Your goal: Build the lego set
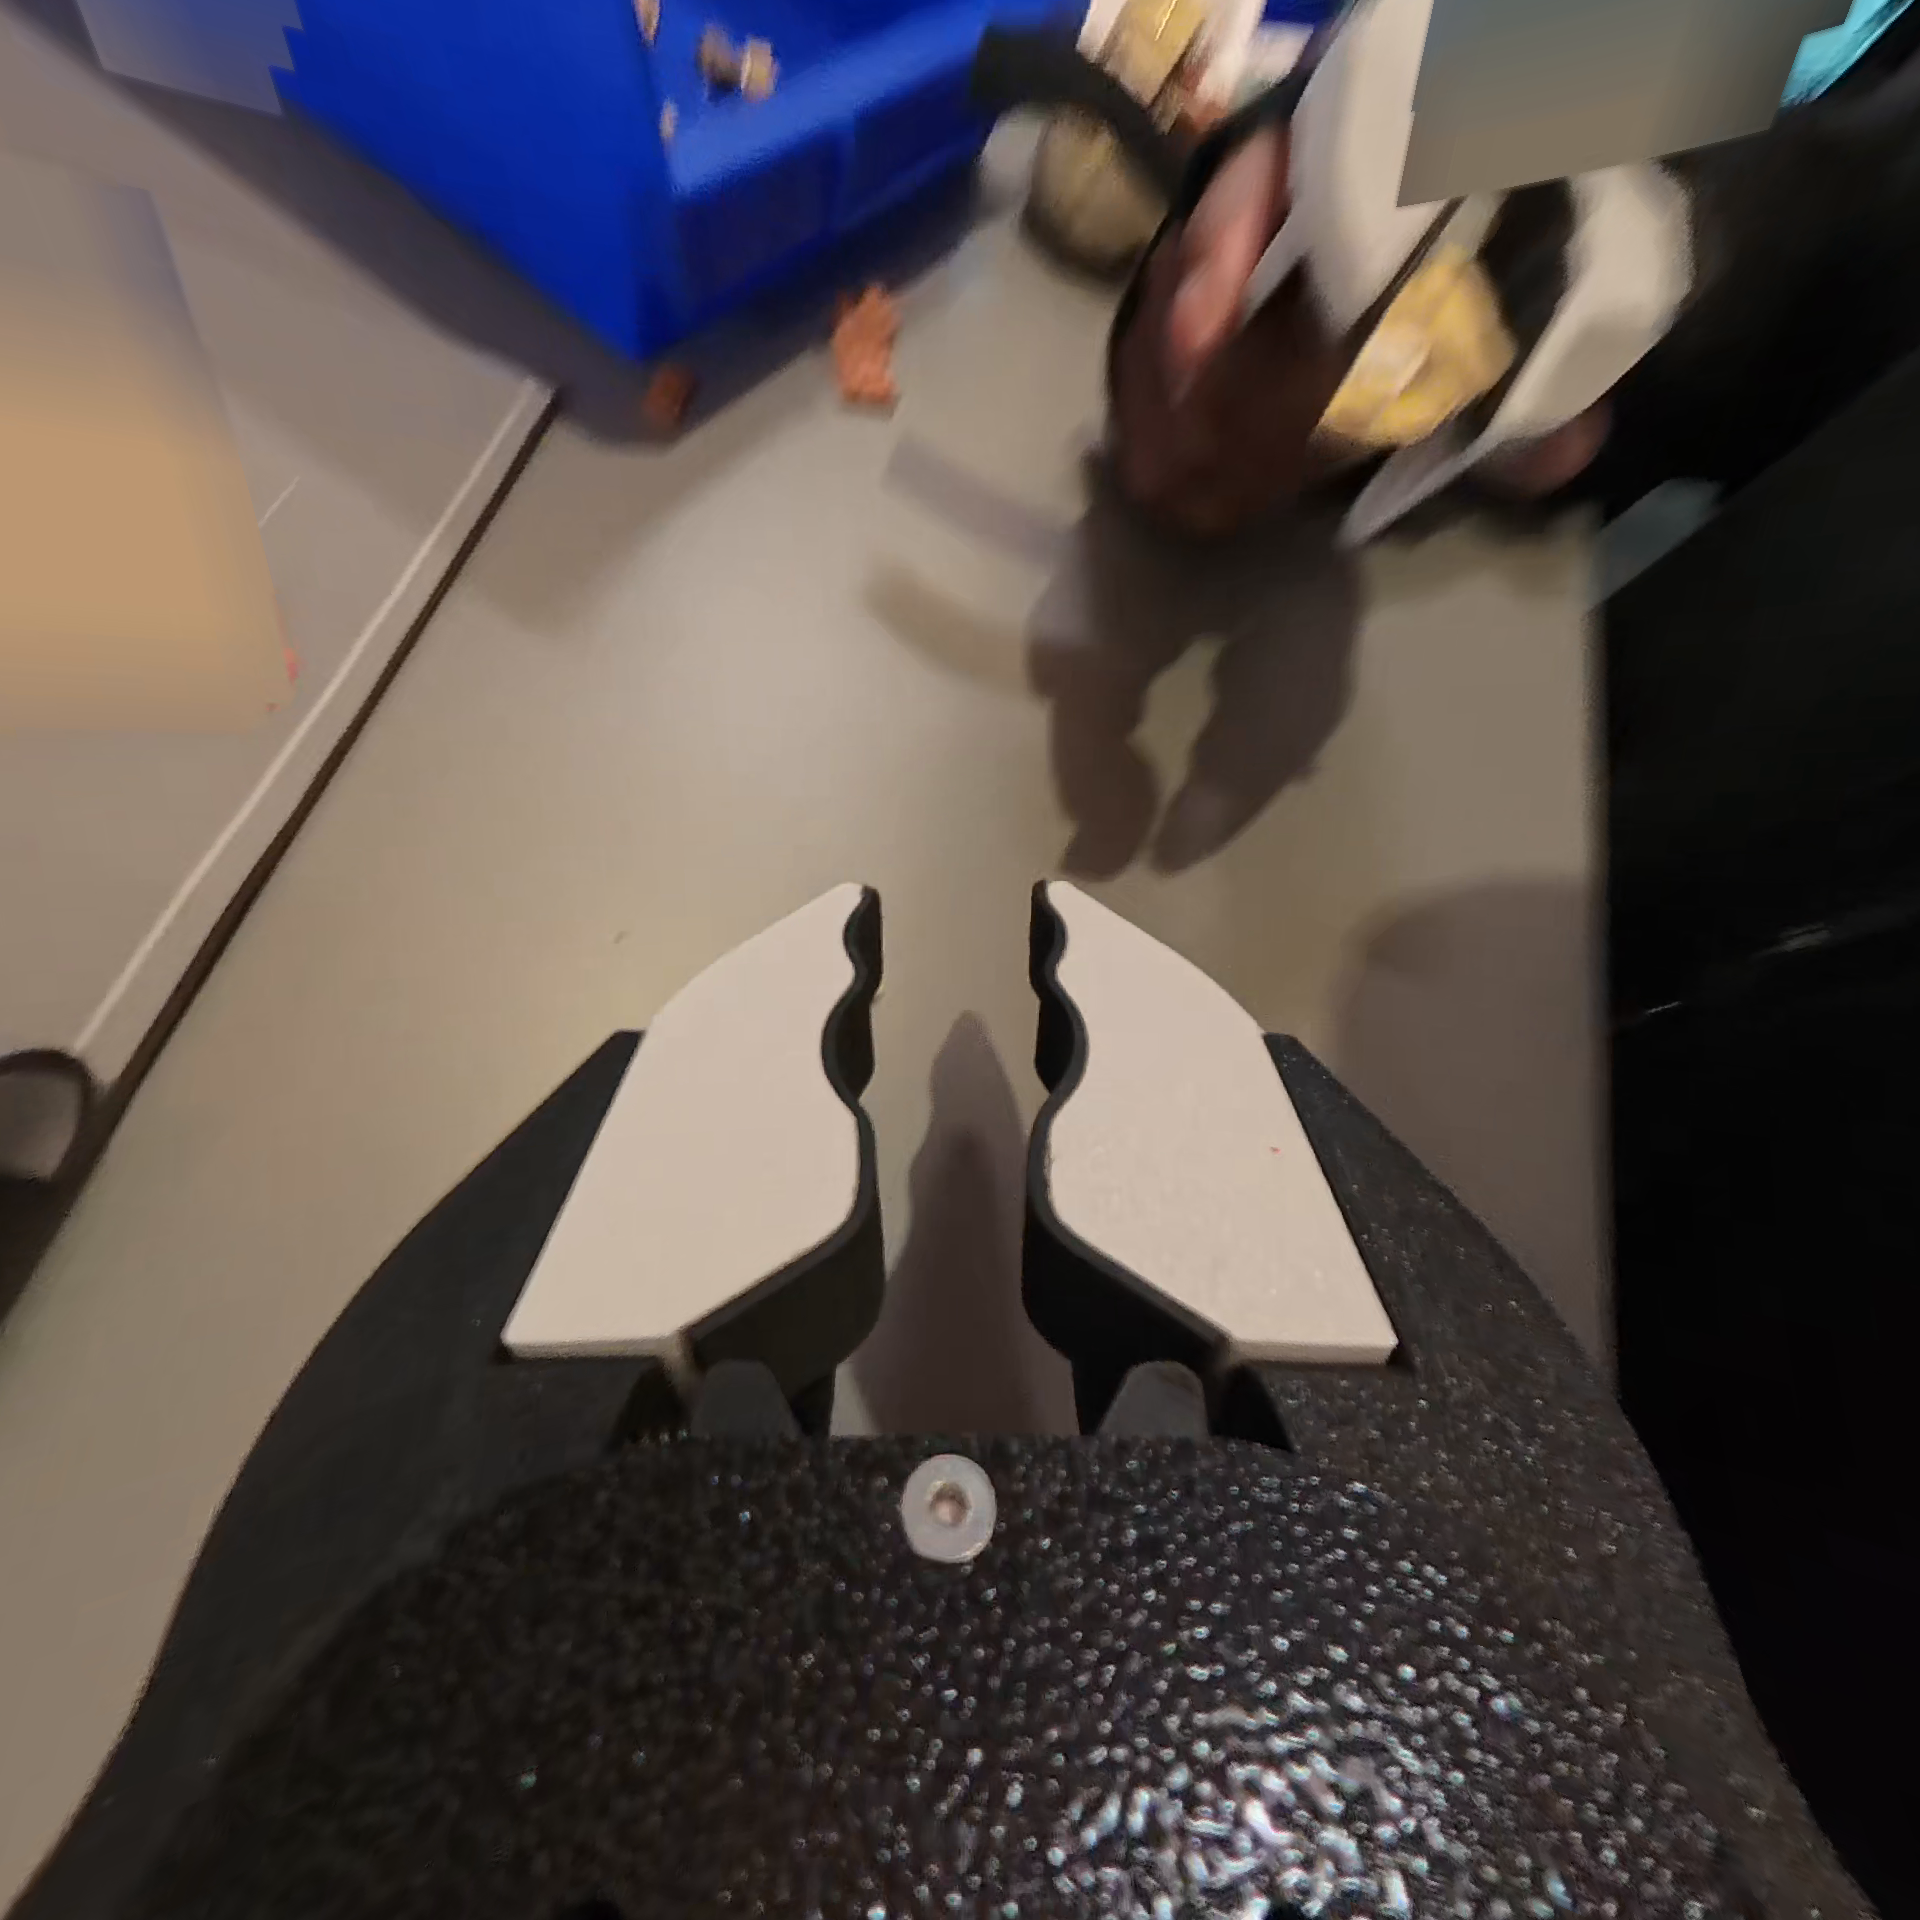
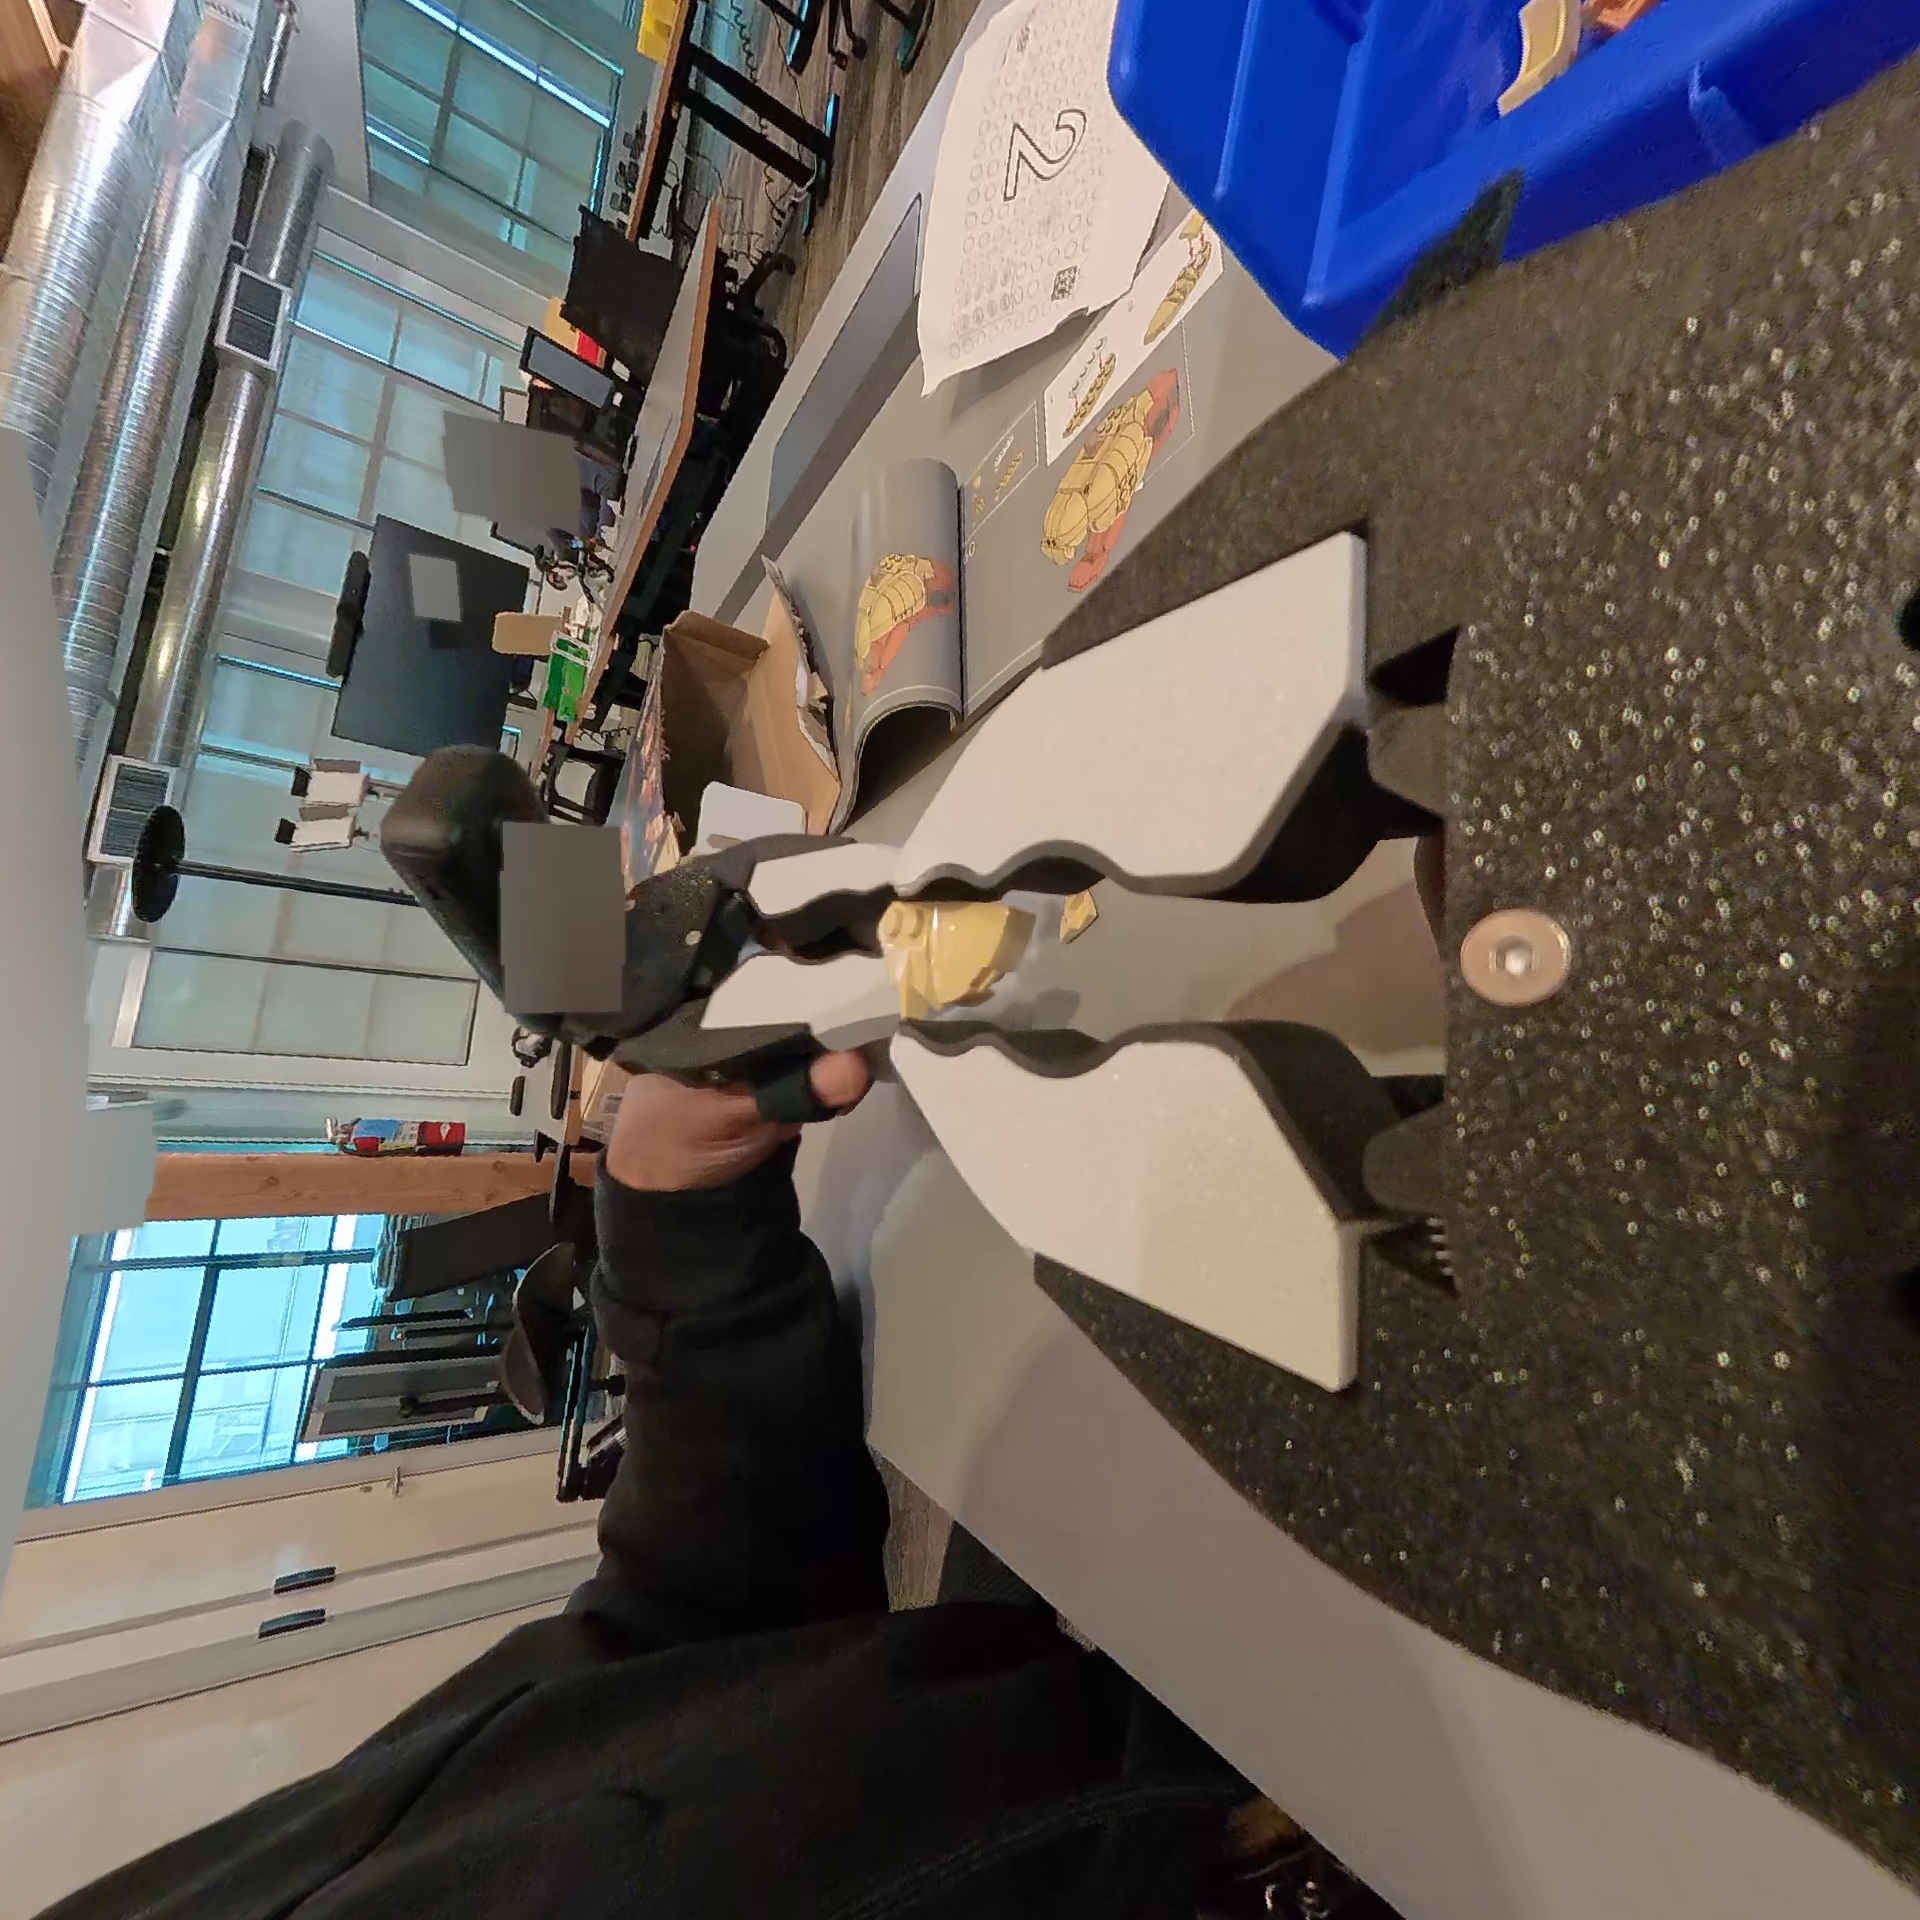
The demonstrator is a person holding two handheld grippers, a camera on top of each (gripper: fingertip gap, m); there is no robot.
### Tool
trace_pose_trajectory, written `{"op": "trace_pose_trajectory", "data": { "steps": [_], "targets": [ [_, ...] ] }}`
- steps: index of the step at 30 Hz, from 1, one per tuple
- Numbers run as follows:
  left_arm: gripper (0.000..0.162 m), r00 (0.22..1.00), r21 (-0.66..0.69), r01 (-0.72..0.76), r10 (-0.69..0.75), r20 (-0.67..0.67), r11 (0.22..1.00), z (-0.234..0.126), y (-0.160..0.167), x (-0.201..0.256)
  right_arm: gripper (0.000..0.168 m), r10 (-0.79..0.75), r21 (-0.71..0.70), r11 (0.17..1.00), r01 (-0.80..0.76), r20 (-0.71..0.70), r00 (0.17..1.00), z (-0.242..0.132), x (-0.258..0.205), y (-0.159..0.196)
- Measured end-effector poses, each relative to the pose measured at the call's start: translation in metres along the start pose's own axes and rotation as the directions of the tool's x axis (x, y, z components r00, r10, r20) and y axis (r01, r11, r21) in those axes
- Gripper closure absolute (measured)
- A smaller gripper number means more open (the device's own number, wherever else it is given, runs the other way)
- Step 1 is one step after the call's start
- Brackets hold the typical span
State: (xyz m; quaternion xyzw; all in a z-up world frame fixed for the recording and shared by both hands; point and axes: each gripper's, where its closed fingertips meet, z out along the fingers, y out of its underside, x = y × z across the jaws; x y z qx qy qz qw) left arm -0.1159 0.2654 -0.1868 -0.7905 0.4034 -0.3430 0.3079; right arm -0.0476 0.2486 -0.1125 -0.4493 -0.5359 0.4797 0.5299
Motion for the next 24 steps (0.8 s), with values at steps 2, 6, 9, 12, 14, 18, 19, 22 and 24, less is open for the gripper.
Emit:
{"op": "trace_pose_trajectory", "data": {
  "steps": [2,6,9,12,14,18,19,22,24],
  "targets": [
    [0.135,0.998,-0.060,-0.019,0.023,0.058,0.998,0.003,0.011,-0.010,0.147,-0.004,-0.003,1.000,0.004,0.003,1.000,0.000,-0.001,0.000],
    [0.139,0.992,-0.116,-0.014,0.029,0.122,0.993,0.008,0.018,-0.023,0.147,-0.014,-0.007,1.000,0.014,0.006,1.000,0.001,-0.002,0.001],
    [0.139,0.990,-0.141,-0.013,0.032,0.134,0.990,0.011,0.020,-0.027,0.147,-0.012,-0.009,1.000,0.012,0.008,1.000,0.001,-0.003,0.001],
    [0.140,0.992,-0.166,-0.010,0.030,0.121,0.986,0.015,0.023,-0.029,0.147,-0.013,-0.012,1.000,0.013,0.011,1.000,0.001,-0.003,0.002],
    [0.142,0.993,-0.168,-0.014,0.033,0.111,0.986,0.016,0.022,-0.028,0.147,-0.015,-0.013,1.000,0.015,0.013,1.000,0.001,-0.004,0.002],
    [0.148,0.993,-0.191,-0.058,0.076,0.090,0.980,0.020,0.022,-0.023,0.147,-0.015,-0.013,1.000,0.015,0.013,1.000,0.001,-0.004,0.002],
    [0.149,0.991,-0.192,-0.080,0.099,0.093,0.978,0.021,0.021,-0.023,0.147,-0.015,-0.012,1.000,0.015,0.012,1.000,0.001,-0.004,0.002],
    [0.158,0.971,-0.194,-0.183,0.208,0.119,0.964,0.021,0.015,-0.020,0.147,-0.016,-0.010,1.000,0.016,0.010,1.000,0.001,-0.004,0.001],
    [0.159,0.930,-0.209,-0.284,0.322,0.175,0.936,0.020,0.009,-0.022,0.147,-0.019,-0.010,1.000,0.019,0.004,1.000,0.001,-0.003,0.001]
  ]
}}
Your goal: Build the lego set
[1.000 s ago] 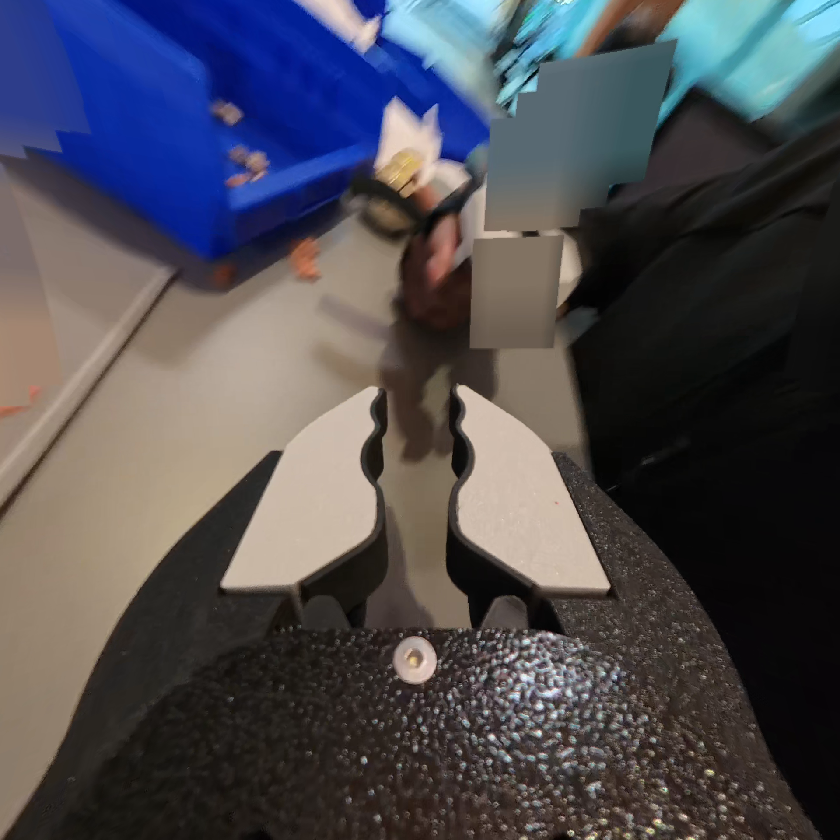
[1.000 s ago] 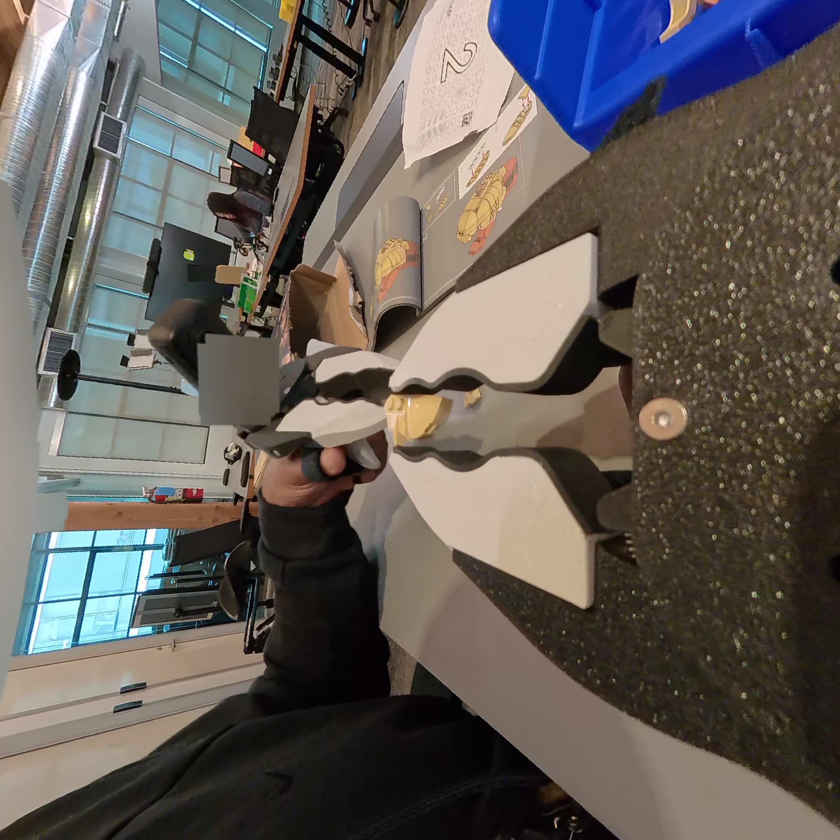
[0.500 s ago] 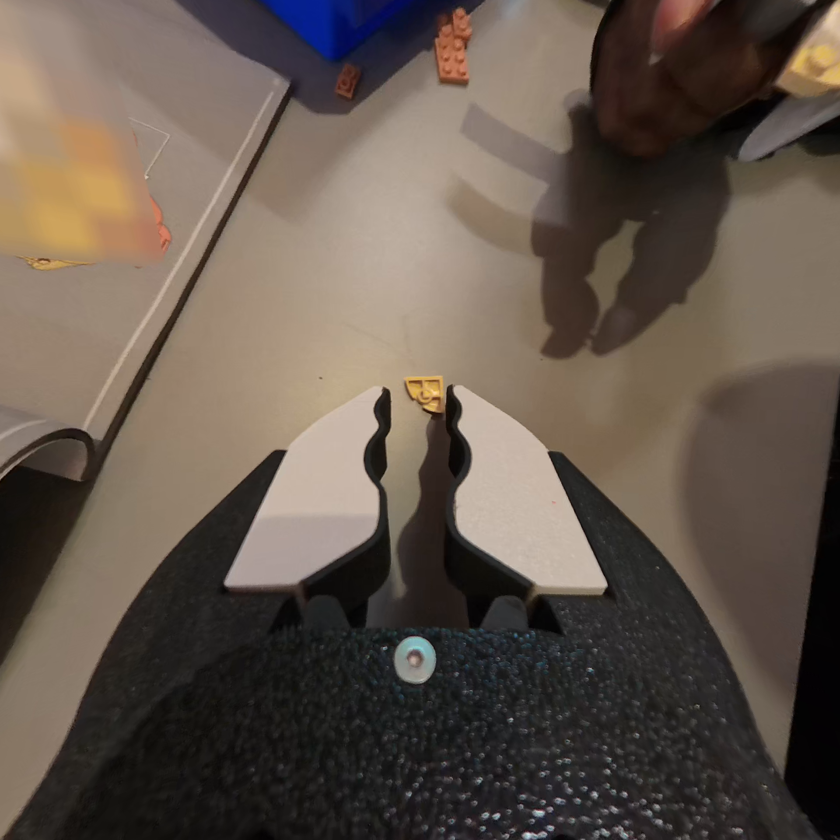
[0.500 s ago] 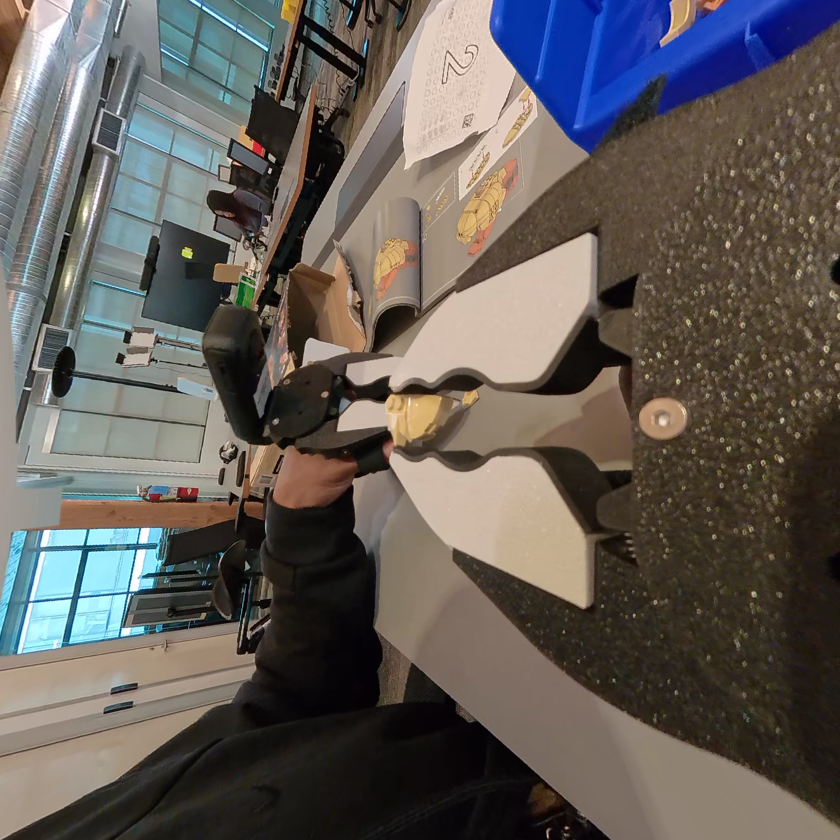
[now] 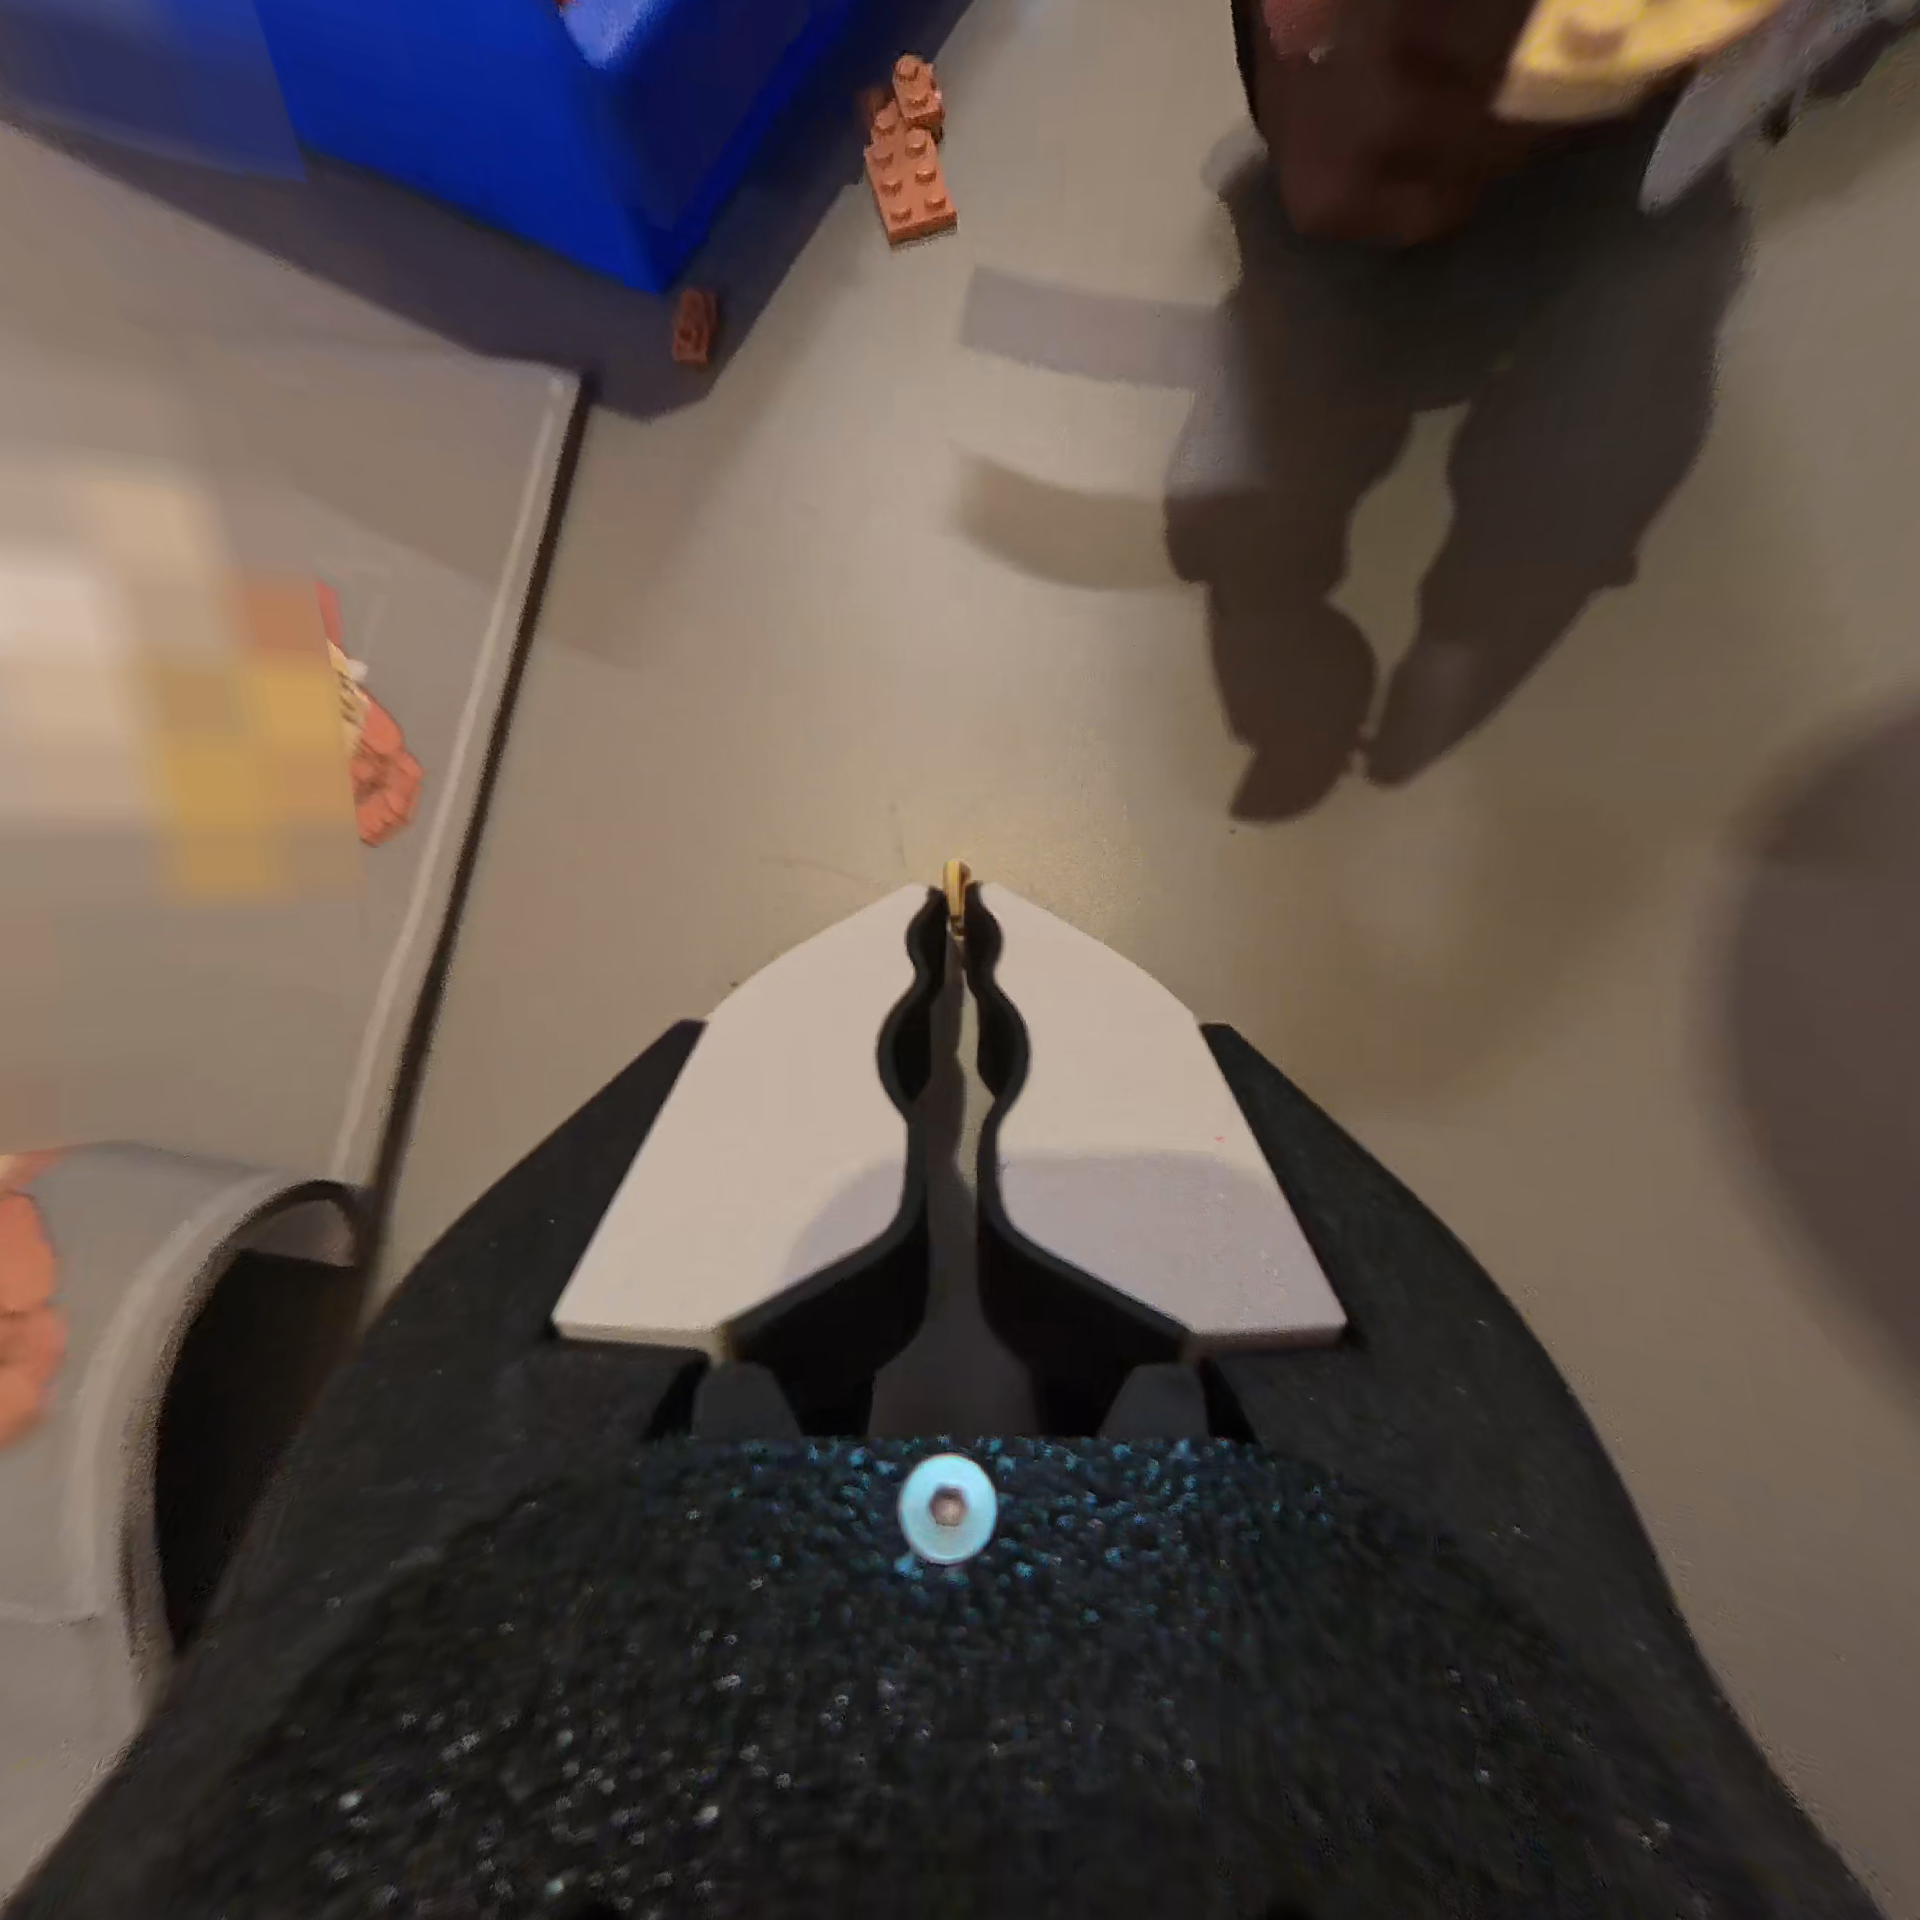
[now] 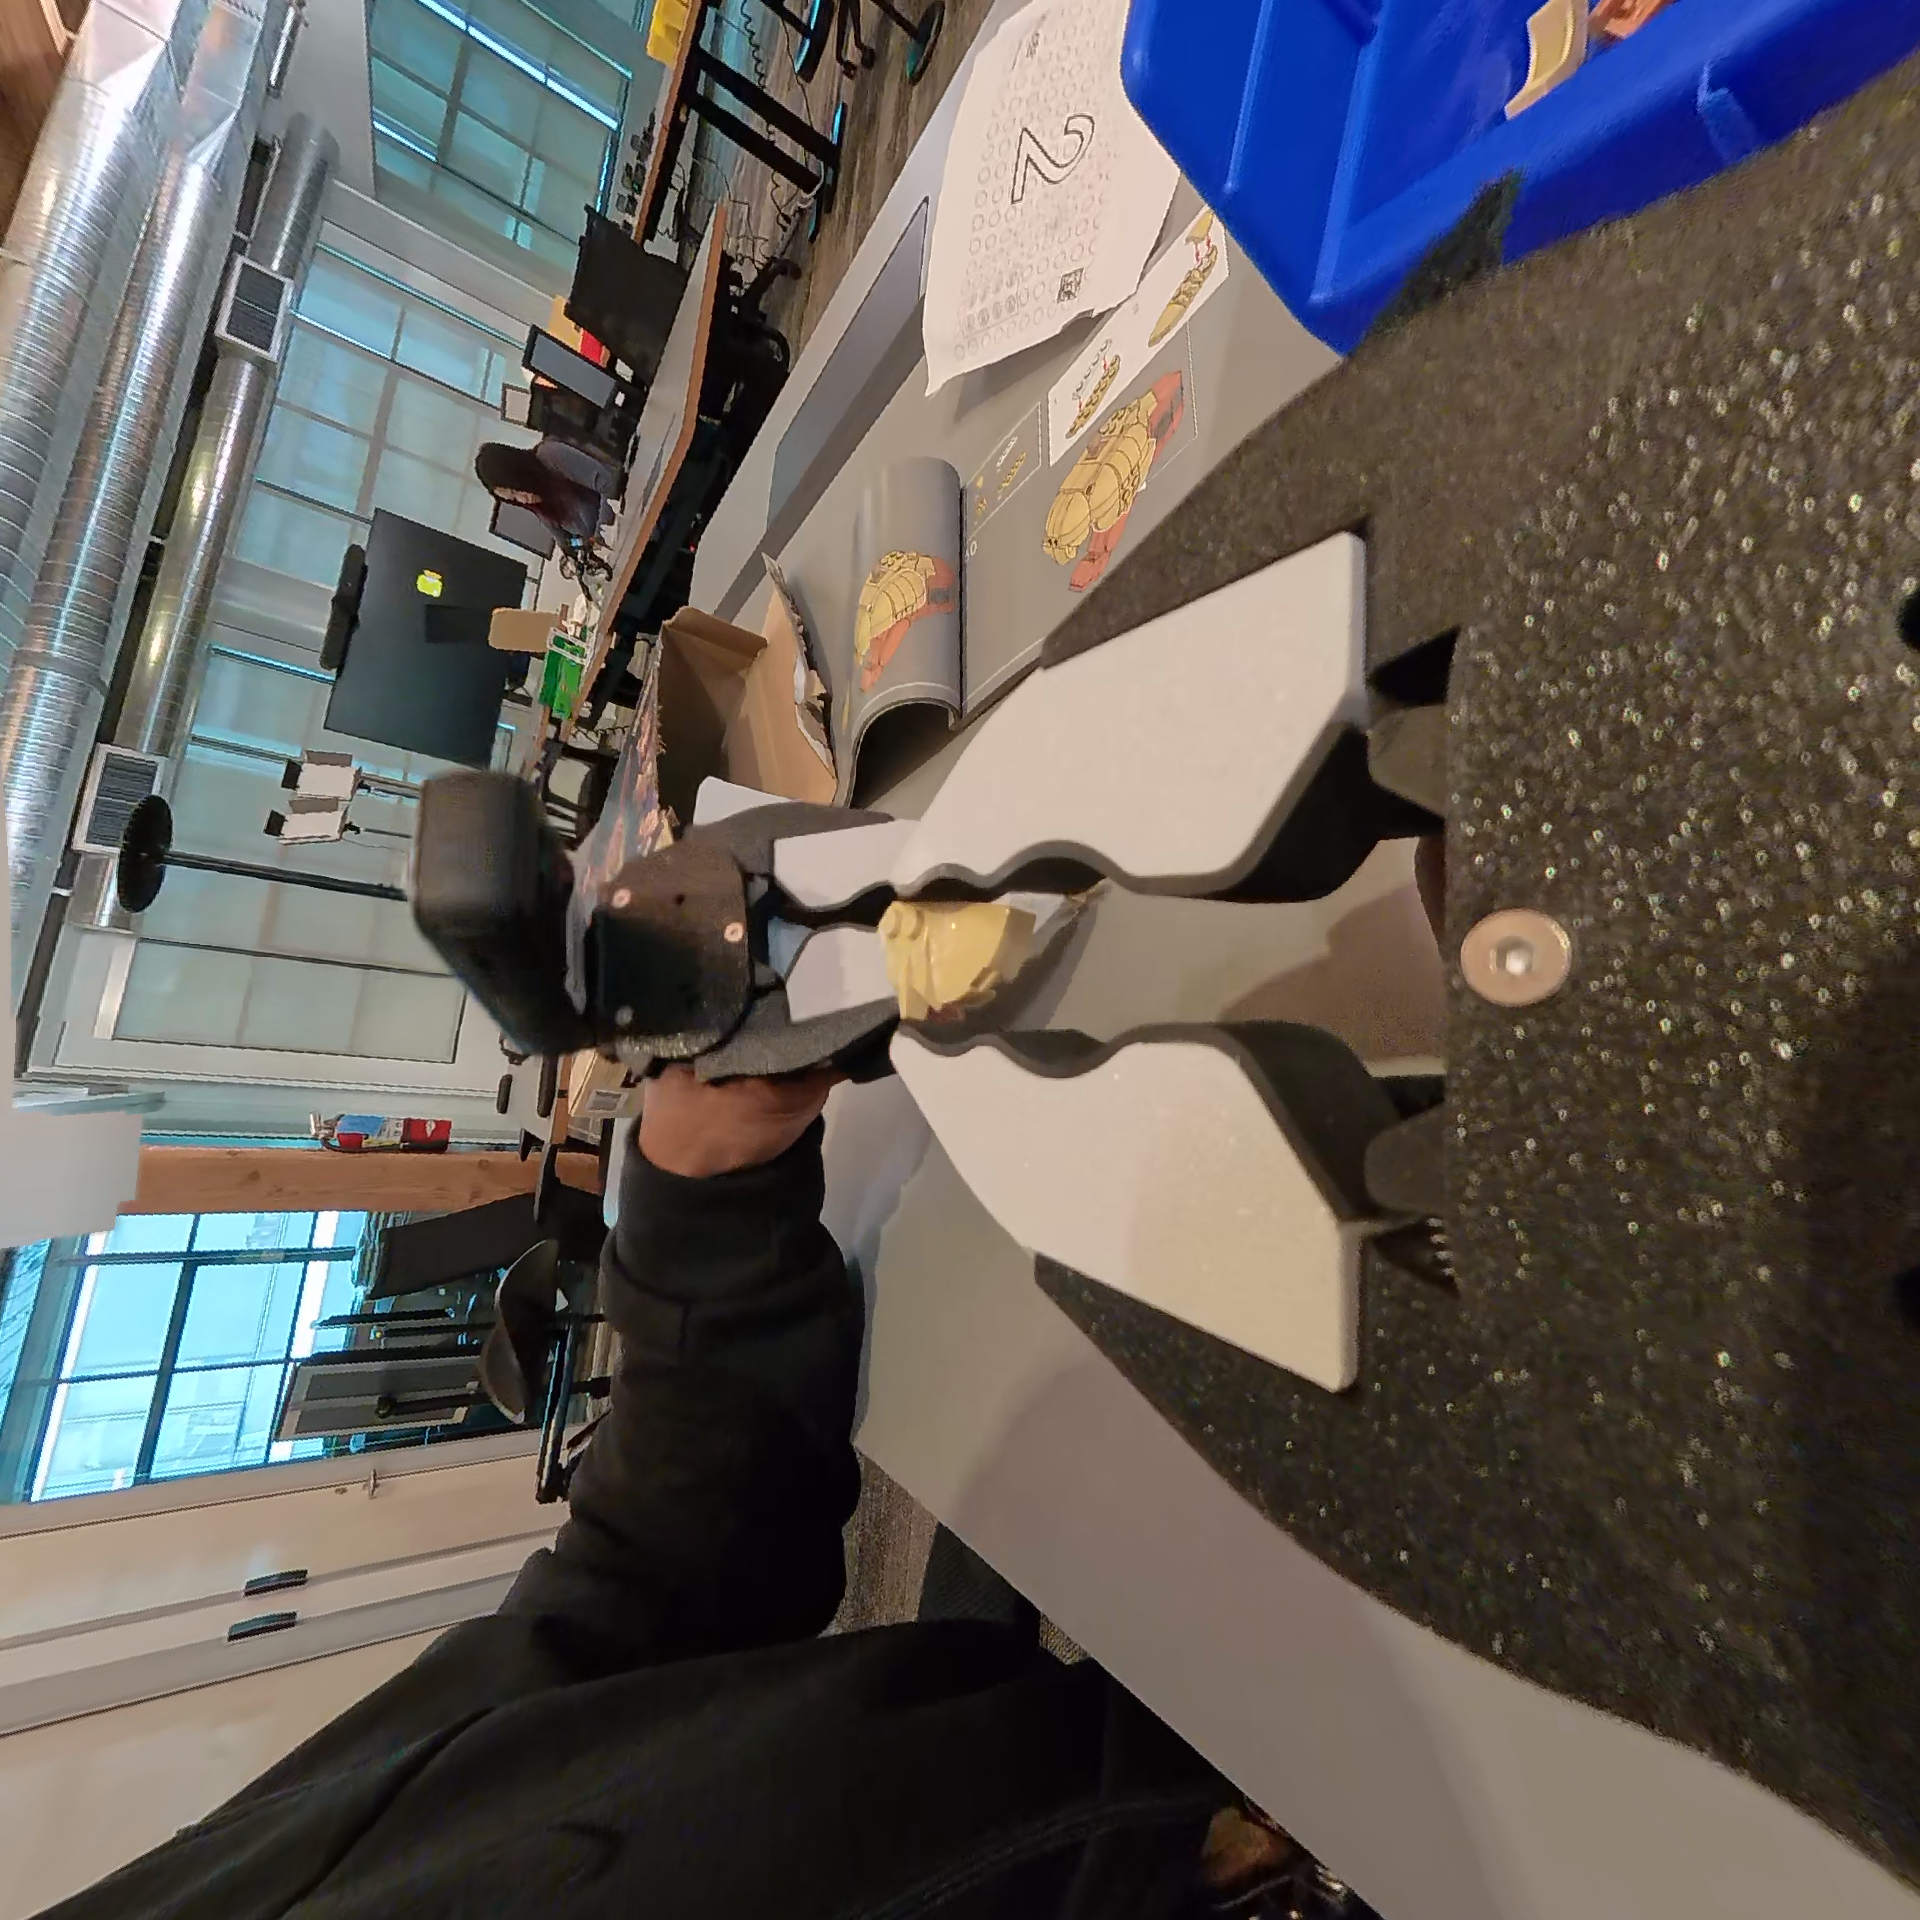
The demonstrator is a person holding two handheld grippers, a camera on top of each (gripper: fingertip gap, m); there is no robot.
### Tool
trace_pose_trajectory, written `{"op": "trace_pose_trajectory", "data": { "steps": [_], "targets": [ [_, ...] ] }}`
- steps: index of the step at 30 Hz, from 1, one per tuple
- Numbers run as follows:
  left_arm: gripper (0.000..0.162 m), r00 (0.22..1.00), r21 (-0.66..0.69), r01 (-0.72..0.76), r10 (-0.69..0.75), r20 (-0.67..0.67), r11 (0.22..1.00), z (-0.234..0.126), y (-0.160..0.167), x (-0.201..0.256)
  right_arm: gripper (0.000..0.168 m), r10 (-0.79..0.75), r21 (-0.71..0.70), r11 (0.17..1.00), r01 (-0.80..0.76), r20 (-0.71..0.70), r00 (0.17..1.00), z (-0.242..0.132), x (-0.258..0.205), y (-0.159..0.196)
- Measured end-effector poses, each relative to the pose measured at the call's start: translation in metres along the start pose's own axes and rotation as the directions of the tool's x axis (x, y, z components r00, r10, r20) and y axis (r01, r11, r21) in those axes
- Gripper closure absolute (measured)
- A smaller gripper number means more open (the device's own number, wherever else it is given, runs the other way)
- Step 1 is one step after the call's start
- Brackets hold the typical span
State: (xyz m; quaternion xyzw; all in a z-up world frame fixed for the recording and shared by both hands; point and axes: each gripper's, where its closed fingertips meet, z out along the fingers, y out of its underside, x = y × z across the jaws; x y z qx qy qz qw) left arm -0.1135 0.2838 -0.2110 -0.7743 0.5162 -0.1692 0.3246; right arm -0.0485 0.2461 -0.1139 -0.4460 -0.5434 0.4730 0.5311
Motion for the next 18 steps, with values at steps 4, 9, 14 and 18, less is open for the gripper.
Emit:
{"op": "trace_pose_trajectory", "data": {
  "steps": [4,9,14,18],
  "targets": [
    [0.159,0.945,-0.098,-0.300,0.310,0.105,0.949,0.001,-0.003,0.009,0.147,-0.001,0.001,1.000,0.001,-0.014,1.000,-0.001,0.003,0.000],
    [0.151,0.829,-0.205,-0.515,0.544,0.127,0.833,0.007,0.001,0.027,0.147,-0.005,-0.005,1.000,0.005,-0.028,1.000,-0.001,0.005,0.000],
    [0.142,0.888,-0.153,-0.429,0.447,0.110,0.890,0.000,0.000,0.038,0.147,-0.010,-0.013,1.000,0.010,-0.032,0.999,-0.001,0.006,0.001],
    [0.143,0.981,-0.047,-0.163,0.167,0.095,0.986,-0.007,-0.009,0.035,0.147,-0.017,-0.016,1.000,0.016,-0.035,0.999,0.000,0.005,0.002]
  ]
}}
